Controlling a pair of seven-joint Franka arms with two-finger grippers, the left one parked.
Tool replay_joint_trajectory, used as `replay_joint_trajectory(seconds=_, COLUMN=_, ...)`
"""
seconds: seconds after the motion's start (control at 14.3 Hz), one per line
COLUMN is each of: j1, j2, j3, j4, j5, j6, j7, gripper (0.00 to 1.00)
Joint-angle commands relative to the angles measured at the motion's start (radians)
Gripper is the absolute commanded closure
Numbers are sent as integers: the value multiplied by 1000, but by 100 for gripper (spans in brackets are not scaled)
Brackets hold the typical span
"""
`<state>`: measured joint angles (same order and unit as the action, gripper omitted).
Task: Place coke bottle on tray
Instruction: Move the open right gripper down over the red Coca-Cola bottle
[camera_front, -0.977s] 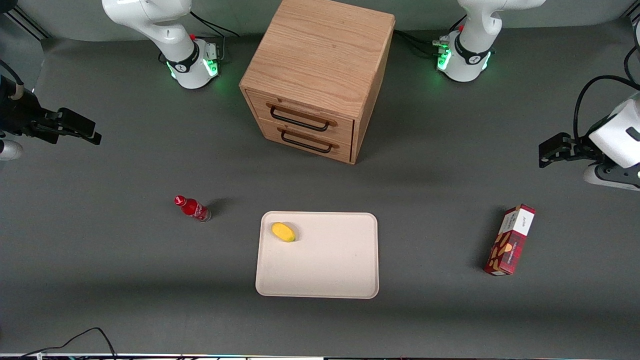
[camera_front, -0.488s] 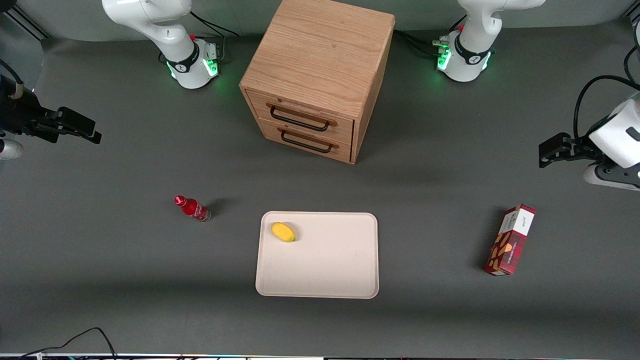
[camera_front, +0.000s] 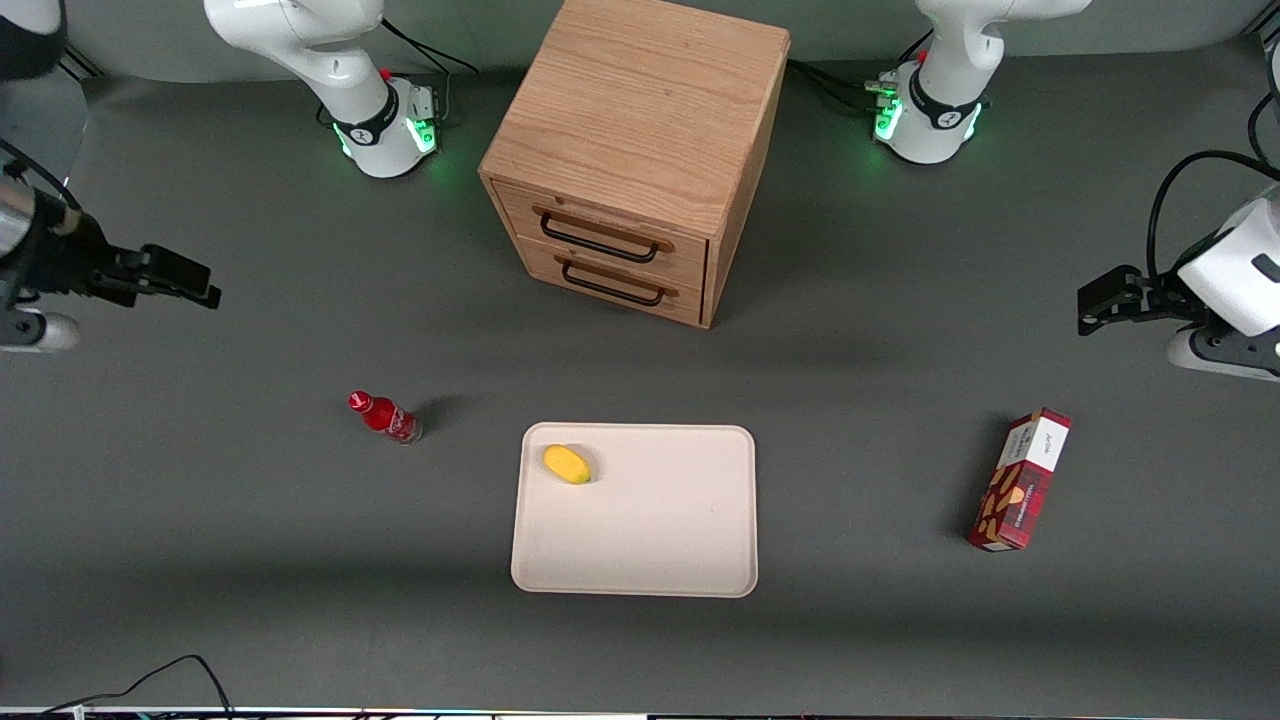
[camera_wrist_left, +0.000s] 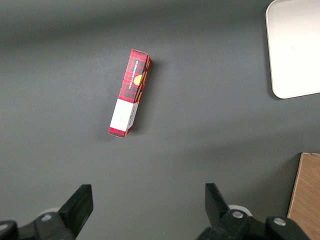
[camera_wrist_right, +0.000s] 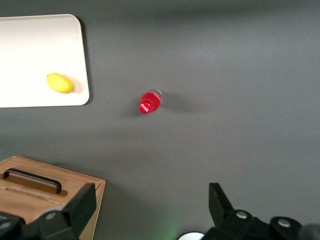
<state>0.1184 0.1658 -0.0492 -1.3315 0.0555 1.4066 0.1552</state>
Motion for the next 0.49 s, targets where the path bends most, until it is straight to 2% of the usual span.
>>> replay_joint_trajectory(seconds=0.0, j1=3, j2=8, j3=0, j4=-81, j5=21, j6=102, j7=-11, gripper=0)
replay_joint_trajectory(seconds=0.42, j1=1, j2=-29, j3=37, j4=-371, j5=18, j6=411, j7=-10, gripper=1)
